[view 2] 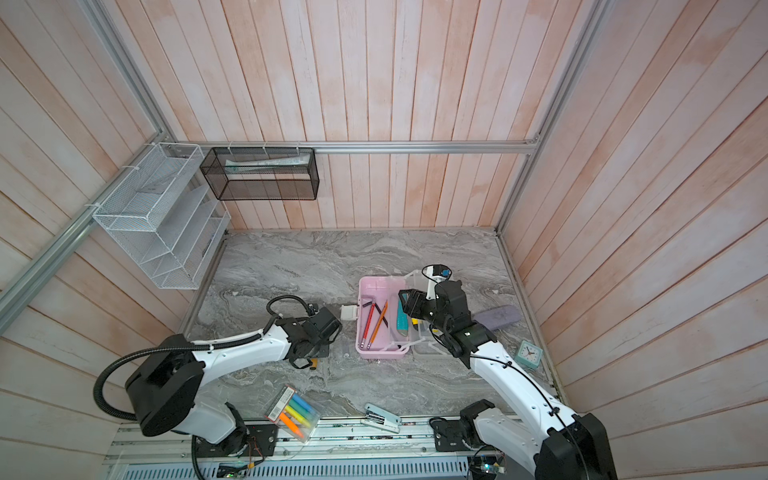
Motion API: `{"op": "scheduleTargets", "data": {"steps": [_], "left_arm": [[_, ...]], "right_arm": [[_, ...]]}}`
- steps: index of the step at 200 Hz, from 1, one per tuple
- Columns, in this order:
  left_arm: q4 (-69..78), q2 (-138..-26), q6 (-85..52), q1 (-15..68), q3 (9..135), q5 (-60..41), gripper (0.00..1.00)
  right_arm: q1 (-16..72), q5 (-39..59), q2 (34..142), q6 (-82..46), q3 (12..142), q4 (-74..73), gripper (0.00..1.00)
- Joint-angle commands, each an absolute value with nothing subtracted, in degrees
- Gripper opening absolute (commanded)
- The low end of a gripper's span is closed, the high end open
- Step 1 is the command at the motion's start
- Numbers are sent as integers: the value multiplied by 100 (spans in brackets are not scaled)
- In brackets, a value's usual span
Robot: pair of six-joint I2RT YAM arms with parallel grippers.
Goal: Pack the tool kit
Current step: 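Carry the black screwdriver over the clear box while the right gripper raises the lid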
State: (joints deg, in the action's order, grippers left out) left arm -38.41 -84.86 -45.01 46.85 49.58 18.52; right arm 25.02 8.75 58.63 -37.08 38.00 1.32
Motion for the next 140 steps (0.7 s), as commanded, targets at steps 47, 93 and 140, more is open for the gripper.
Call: {"op": "scheduleTargets", "data": {"steps": [47,93,140], "left_arm": [[-3136,-7281,-4454,4712,6074,1064,0],[-1245,-8130,-4202,5133,6756,359,0],[-432,-9219,-4270,5423,7665,6,0]], "right_arm": [[2376,431,5445,-3630,4383,610,58],[1837,445,5110,-3567,4650,1072,58],[1175,577,4570,-3419,4938,1618,58]]}}
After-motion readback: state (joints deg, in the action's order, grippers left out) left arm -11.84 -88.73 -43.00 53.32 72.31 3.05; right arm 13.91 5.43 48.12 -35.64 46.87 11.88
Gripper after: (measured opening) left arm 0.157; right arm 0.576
